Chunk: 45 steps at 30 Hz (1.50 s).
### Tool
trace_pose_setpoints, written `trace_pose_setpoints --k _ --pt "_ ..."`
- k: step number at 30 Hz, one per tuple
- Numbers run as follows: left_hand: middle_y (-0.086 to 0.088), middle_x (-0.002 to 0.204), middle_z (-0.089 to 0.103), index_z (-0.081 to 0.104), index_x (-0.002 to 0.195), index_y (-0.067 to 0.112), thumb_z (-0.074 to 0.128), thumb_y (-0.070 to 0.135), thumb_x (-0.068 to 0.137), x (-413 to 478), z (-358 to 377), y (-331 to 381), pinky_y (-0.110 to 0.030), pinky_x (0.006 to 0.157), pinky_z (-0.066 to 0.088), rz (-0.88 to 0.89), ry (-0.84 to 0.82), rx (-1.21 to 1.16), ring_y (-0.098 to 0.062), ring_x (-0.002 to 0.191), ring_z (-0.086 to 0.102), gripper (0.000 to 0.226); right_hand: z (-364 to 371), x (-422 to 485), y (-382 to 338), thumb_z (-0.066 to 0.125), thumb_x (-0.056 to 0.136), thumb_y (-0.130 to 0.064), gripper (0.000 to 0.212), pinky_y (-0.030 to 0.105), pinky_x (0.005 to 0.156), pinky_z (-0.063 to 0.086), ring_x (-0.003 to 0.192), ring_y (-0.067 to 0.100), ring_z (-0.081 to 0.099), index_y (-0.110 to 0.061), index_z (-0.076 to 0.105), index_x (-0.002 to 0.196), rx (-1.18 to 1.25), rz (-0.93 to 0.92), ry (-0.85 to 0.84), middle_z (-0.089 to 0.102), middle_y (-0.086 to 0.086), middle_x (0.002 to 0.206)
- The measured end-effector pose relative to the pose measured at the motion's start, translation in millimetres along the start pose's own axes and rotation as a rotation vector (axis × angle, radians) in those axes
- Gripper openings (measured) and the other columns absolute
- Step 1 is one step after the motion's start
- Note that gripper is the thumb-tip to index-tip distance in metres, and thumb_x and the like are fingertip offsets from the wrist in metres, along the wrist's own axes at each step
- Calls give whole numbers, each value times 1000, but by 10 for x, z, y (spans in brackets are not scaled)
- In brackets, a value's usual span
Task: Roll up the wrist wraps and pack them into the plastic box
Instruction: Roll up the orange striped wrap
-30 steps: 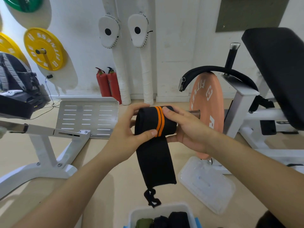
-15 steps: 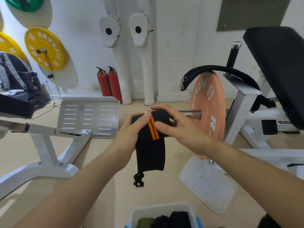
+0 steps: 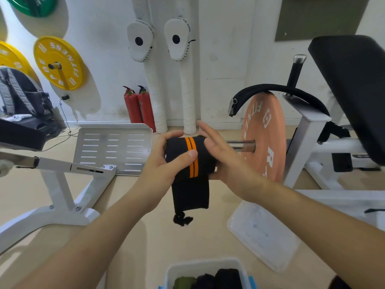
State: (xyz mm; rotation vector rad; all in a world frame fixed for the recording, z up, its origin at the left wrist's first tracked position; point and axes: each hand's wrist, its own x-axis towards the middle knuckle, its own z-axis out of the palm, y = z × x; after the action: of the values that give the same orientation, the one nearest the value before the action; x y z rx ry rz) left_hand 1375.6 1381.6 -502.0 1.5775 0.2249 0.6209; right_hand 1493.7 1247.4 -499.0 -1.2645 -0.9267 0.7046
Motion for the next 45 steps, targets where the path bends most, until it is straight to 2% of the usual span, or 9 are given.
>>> trace_pose_setpoints --k 5,10,16,23,28,31,34,41,45 --pt "-6 132 52 44 138 39 78 43 80 -26 -8 -79 -45 96 57 210 -104 339 -25 118 62 68 -61 -2 -40 49 90 -68 54 65 96 52 121 30 65 -43 52 137 156 166 10 66 2 131" --pt "3 137 45 28 146 44 71 50 84 -49 -23 -162 -49 103 53 200 -191 446 -20 125 56 76 11 -11 3 49 100 -55 33 50 87 59 106 24 70 -34 58 123 107 208 56 70 5 115" --pt "5 132 56 29 143 47 67 52 82 -54 86 -42 -30 92 58 10 -124 114 -10 119 65 73 11 23 39 57 101 -35 22 39 81 61 102 23 71 -30 57 122 -45 -24 159 68 6 116" --pt "6 113 73 53 128 37 64 63 81 -42 135 59 -41 77 64 -171 -21 -40 -12 97 75 55 27 -10 128 61 98 -37 40 43 98 54 116 17 61 -38 44 135 -462 -326 168 57 0 126" --pt "-3 124 65 55 126 34 72 48 85 -26 54 8 -39 75 64 -15 -9 27 -23 111 70 47 41 -17 8 53 92 -50 41 38 89 60 106 8 69 -41 49 132 -26 -45 130 67 -17 114" --pt "0 129 60 53 127 40 72 44 84 -11 21 -38 -40 83 63 85 -8 108 -27 114 68 47 -26 6 -20 47 85 -68 53 58 93 56 115 19 68 -42 60 129 123 169 90 71 -9 123" --pt "5 130 58 50 129 44 70 39 86 -19 -21 -46 -35 88 61 165 -43 188 -20 115 65 48 -68 -8 -62 37 85 -78 63 55 75 60 114 31 69 -39 66 126 145 297 16 71 2 126" --pt "6 132 56 43 138 40 72 30 90 -11 -43 -110 -42 93 60 215 -195 333 -20 127 57 57 -42 -32 -81 54 91 -62 51 40 64 58 97 32 74 -24 65 124 107 280 68 75 11 111" --pt "14 122 64 45 139 43 70 50 86 -18 -18 -68 -33 85 61 48 -153 162 -14 116 66 58 -72 -37 -64 62 90 -47 45 43 62 62 95 33 75 -19 60 125 19 119 106 73 12 111"
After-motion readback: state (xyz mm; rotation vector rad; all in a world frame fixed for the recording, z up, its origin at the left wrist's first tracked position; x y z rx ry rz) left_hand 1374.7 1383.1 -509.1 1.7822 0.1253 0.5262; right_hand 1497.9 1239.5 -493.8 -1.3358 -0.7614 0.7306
